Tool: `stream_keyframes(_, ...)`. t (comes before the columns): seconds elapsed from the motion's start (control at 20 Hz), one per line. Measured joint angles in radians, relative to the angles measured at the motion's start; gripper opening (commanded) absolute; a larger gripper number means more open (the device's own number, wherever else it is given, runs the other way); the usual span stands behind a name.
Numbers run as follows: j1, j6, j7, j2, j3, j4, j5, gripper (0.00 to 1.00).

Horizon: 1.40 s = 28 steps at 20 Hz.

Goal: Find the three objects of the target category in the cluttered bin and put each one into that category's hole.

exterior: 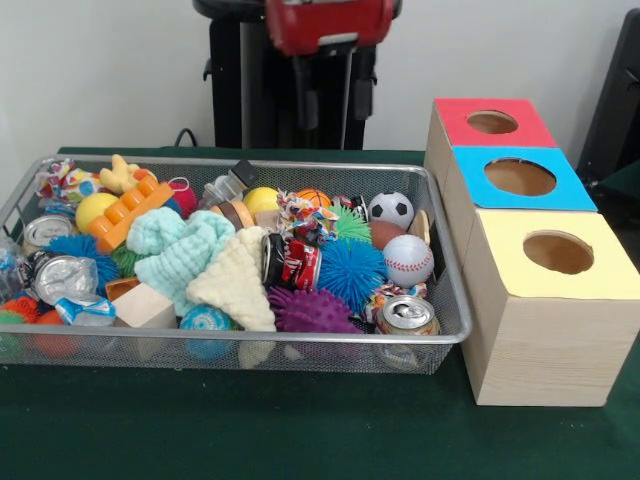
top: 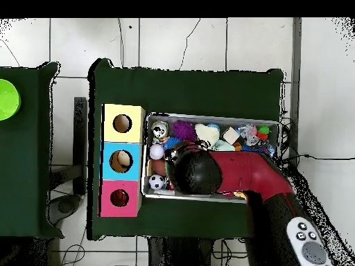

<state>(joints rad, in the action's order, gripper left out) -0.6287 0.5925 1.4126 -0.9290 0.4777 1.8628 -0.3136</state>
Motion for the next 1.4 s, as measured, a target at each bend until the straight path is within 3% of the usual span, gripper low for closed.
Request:
stream_keyframes(0.2, -0.081, 0.048, -0.056, 0.078, 0.043, -0.079, -0.094, 1.0)
stream_keyframes(0.35, -0.103, 0.072, -0.085, 0.105, 0.058, -0.112, -0.123, 1.0)
stream_keyframes(0.55, -0.136, 0.179, -0.185, 0.165, 0.077, -0.212, -0.205, 1.0)
stream_keyframes(0.95, -0.138, 0.349, -0.335, 0.166, 0.079, -0.293, -0.314, 1.0)
stream_keyframes(1.4, -0.186, 0.406, -0.493, 0.116, 0.1, -0.301, -0.347, 1.0)
